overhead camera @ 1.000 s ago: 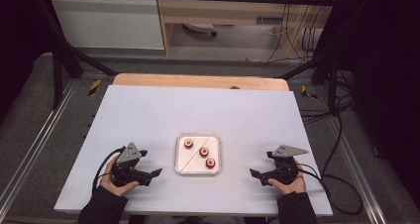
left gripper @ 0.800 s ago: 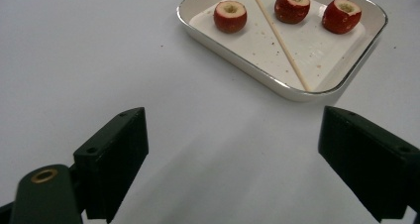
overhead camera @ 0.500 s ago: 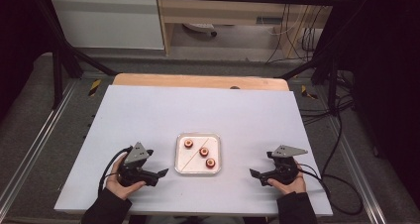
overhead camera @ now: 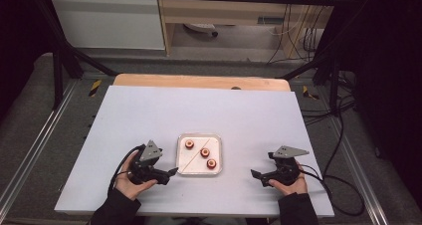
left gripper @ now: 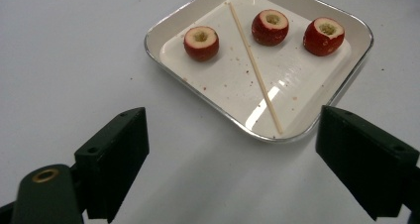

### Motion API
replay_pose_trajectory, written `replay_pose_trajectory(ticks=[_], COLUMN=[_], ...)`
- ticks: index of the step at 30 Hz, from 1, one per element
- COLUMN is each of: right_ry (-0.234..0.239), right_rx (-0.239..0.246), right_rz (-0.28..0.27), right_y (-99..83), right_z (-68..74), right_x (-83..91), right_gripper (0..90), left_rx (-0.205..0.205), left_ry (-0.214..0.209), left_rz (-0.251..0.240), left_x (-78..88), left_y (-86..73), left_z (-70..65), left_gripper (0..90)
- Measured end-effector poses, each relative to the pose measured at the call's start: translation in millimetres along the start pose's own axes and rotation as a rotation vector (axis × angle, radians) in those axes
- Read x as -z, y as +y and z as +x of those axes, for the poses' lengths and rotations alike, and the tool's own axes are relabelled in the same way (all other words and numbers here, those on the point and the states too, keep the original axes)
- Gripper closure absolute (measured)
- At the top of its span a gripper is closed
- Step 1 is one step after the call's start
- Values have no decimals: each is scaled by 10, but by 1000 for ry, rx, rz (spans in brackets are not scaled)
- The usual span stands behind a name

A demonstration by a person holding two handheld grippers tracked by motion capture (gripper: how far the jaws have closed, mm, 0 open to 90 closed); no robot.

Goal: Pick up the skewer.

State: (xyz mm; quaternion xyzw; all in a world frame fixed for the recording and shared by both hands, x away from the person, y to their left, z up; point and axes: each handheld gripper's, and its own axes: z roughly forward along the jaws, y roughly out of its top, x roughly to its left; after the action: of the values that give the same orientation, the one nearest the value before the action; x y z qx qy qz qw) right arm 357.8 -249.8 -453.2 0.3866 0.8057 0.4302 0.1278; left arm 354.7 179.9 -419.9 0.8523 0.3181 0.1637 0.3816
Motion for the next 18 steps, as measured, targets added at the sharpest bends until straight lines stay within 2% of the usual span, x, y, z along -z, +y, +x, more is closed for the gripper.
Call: replay_pose_trajectory(ticks=[5,11,18], right_ry=[-1,-1,0], right_rx=[5,3,2], right_rz=[-1,1,2], right_y=[2,1,2], right_z=[-4,-2,-1], right_x=[4,1,2], right_gripper=[6,6,6], left_rx=[-1,10,33], left_ry=[14,28,25], left_rz=[21,44,78], left_x=[-80,-233,-437], left_y=[112,229,260], left_z=[-67,-132,-191], left_gripper=[156,269,425])
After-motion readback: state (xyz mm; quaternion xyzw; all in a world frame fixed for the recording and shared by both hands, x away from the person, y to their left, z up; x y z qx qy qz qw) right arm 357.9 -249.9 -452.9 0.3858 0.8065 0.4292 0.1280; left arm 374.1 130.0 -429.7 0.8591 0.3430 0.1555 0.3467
